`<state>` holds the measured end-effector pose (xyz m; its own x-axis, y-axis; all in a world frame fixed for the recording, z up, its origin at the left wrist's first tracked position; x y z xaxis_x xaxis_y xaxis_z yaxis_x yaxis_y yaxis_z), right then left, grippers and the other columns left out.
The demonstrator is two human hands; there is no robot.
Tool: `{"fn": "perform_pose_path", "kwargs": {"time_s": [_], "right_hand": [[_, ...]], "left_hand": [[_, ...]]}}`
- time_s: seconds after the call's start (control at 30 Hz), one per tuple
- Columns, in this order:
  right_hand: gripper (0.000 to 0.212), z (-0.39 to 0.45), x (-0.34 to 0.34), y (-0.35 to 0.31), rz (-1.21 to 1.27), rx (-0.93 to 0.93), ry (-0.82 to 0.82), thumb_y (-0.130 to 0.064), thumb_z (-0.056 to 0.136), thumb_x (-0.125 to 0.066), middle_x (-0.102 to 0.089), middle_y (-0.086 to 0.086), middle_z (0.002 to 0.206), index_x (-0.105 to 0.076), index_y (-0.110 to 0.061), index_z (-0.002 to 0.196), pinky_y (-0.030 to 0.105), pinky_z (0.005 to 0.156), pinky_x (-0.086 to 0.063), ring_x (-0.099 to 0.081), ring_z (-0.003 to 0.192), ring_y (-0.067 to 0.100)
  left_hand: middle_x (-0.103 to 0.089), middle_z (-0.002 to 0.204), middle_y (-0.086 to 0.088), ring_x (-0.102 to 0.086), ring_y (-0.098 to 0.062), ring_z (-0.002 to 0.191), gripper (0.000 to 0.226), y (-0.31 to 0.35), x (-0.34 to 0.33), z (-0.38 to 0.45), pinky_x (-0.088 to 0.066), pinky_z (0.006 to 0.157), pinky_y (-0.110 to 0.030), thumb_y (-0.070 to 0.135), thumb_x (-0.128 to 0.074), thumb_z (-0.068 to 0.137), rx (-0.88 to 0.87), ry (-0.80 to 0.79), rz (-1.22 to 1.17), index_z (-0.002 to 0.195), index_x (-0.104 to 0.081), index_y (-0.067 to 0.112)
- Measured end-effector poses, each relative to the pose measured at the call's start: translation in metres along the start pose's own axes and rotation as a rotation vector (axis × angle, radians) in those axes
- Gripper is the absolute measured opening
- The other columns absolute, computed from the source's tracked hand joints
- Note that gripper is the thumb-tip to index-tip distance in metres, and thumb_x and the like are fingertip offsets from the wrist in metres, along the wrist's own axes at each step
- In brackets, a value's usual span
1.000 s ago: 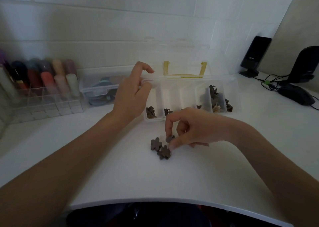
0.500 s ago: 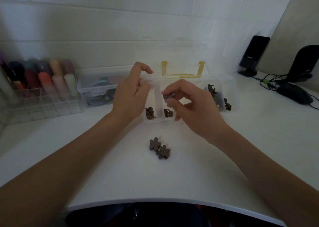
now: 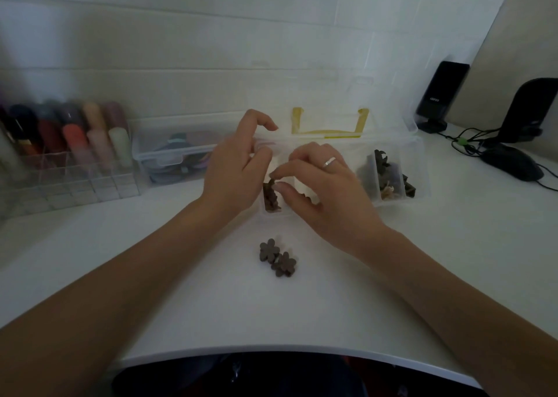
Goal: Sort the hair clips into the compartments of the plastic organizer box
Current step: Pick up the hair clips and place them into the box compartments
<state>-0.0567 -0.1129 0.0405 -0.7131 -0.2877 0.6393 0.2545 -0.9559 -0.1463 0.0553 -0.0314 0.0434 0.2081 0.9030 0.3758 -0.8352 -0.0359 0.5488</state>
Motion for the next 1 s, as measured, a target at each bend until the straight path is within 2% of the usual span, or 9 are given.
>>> {"fn": "perform_pose_path", "kwargs": {"time_s": [0.13,0.3,0.37,0.43,0.53,0.6,0.73,0.87,1.0], "right_hand": [[0.042,-0.003,-0.001,-0.003,-0.047,-0.055,-0.245,-0.05,0.091,-0.035,-0.035,-0.007,0.042,-0.048,-0.025,0.06,0.029,0.044,-0.037,-0.036,0.04,0.012],[0.072,-0.001,-0.008,-0.004,-0.284,-0.136,-0.406,-0.066,0.086,-0.009,-0.046,-0.005,0.047,-0.065,-0.023,0.074,0.028,0.049,-0.036,-0.054,0.051,0.024],[0.067,-0.001,-0.007,-0.005,-0.271,-0.128,-0.388,-0.065,0.087,-0.012,-0.061,-0.002,0.059,-0.068,-0.031,0.101,0.03,0.054,-0.042,-0.063,0.062,0.024],[0.056,0.0,-0.004,-0.009,-0.178,-0.097,-0.35,-0.061,0.088,-0.023,-0.06,-0.004,0.055,-0.065,-0.034,0.113,0.03,0.053,-0.046,-0.062,0.055,0.022],[0.044,0.0,0.001,-0.011,-0.061,-0.032,-0.295,-0.058,0.085,-0.038,-0.034,-0.01,0.038,-0.071,-0.028,0.09,0.025,0.044,-0.04,-0.039,0.035,0.012],[0.045,-0.001,0.004,-0.015,-0.016,-0.003,-0.312,-0.063,0.081,-0.044,-0.033,-0.008,0.037,-0.068,-0.025,0.083,0.023,0.044,-0.038,-0.032,0.034,0.009],[0.049,-0.004,0.001,-0.029,0.05,0.072,-0.447,-0.068,0.074,-0.05,-0.044,-0.003,0.039,-0.063,-0.024,0.089,0.021,0.043,-0.034,-0.036,0.034,0.008],[0.05,-0.012,-0.013,-0.035,0.013,0.108,-0.661,-0.07,0.072,-0.056,-0.044,-0.015,0.05,-0.055,-0.031,0.103,0.01,0.048,-0.028,-0.04,0.045,0.004],[0.03,-0.016,-0.021,-0.033,0.029,0.108,-0.69,-0.05,0.083,-0.061,-0.037,-0.024,0.055,-0.059,-0.028,0.104,0.017,0.053,-0.033,-0.037,0.053,-0.001]], "left_hand": [[-0.043,0.053,-0.003,-0.038,-0.013,0.047,0.031,-0.003,0.0,0.0,-0.03,0.048,-0.027,0.018,-0.036,0.076,0.034,-0.003,0.014,0.104,-0.05,0.014],[-0.04,0.05,0.008,-0.042,-0.01,0.047,0.036,0.002,0.001,-0.001,-0.029,0.045,-0.015,0.023,-0.032,0.077,-0.013,-0.009,0.019,0.106,-0.05,0.011],[-0.04,0.048,0.012,-0.045,-0.007,0.045,0.031,0.001,0.0,-0.001,-0.029,0.045,-0.011,0.016,-0.035,0.079,0.004,-0.014,0.01,0.106,-0.05,0.01],[-0.041,0.046,0.012,-0.047,-0.003,0.044,0.029,0.0,0.0,-0.001,-0.03,0.045,-0.009,0.011,-0.037,0.081,0.02,-0.014,0.0,0.106,-0.05,0.008],[-0.043,0.05,0.0,-0.043,-0.015,0.047,0.028,0.0,0.0,0.0,-0.03,0.045,-0.021,0.013,-0.037,0.079,0.021,-0.016,0.009,0.103,-0.05,0.013],[-0.045,0.054,-0.01,-0.04,-0.019,0.049,0.028,-0.003,0.001,0.001,-0.031,0.048,-0.029,0.015,-0.037,0.078,0.038,-0.016,0.008,0.103,-0.05,0.014],[-0.039,0.052,-0.004,-0.034,-0.012,0.046,0.029,-0.007,0.002,0.002,-0.03,0.049,-0.031,0.015,-0.037,0.076,0.074,-0.016,-0.015,0.102,-0.05,0.013],[-0.032,0.047,0.008,-0.03,-0.008,0.042,0.026,-0.015,0.003,0.005,-0.028,0.045,-0.028,0.014,-0.039,0.076,0.14,-0.026,-0.081,0.1,-0.05,0.016],[-0.036,0.041,0.01,-0.029,-0.006,0.041,0.028,-0.024,0.006,0.006,-0.025,0.042,-0.02,0.012,-0.04,0.074,0.237,-0.043,-0.12,0.099,-0.05,0.02]]}}
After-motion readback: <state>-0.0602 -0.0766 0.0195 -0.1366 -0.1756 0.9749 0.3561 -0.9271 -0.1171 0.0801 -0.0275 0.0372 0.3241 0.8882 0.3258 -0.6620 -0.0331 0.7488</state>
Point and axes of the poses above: each hand's wrist, its own z-axis towards the middle knuckle, its own x-axis out of the back of the hand, y = z × x, the point moved 5 cm from there along z, towards the middle knuckle
